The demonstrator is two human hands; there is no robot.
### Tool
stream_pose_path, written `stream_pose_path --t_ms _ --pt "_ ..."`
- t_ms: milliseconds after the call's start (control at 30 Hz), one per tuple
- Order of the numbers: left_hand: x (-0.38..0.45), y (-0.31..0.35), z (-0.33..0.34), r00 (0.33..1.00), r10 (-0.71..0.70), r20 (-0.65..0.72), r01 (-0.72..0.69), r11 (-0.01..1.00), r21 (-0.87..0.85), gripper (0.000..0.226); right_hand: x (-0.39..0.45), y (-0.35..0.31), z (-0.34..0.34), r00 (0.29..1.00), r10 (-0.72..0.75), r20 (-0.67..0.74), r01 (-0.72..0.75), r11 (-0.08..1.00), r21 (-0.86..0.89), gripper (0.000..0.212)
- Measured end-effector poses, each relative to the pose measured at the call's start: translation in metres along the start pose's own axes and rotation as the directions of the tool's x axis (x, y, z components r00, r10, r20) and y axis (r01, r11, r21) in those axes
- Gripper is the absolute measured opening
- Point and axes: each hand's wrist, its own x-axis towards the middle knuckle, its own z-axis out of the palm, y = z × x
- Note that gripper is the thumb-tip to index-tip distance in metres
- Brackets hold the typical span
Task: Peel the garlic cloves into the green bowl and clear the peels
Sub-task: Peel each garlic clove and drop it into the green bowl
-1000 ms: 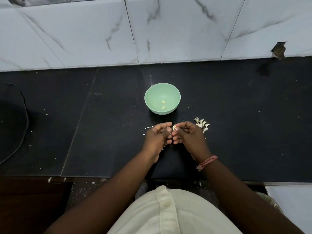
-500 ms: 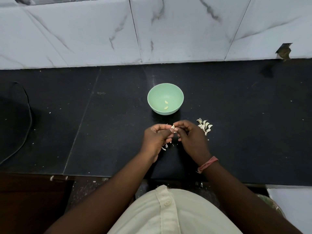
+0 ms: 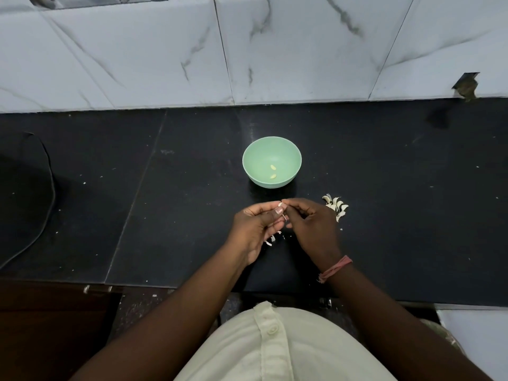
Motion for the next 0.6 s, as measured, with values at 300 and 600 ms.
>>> stream_pose_path --t_ms 300,600 --pt "-0.002 0.001 0.002 0.989 -0.146 -0.003 0.143 0.970 -0.199 0.020 0.003 -0.007 -0.004 0.974 -0.209 0.091 0.226 0.940 -0.257 0.013" --pt "-0.004 0.009 0.001 0.995 -0.078 -0.064 0.065 0.979 -0.191 0.015 0.002 0.003 0.005 0.999 0.048 0.019 -0.048 0.999 -0.001 0.016"
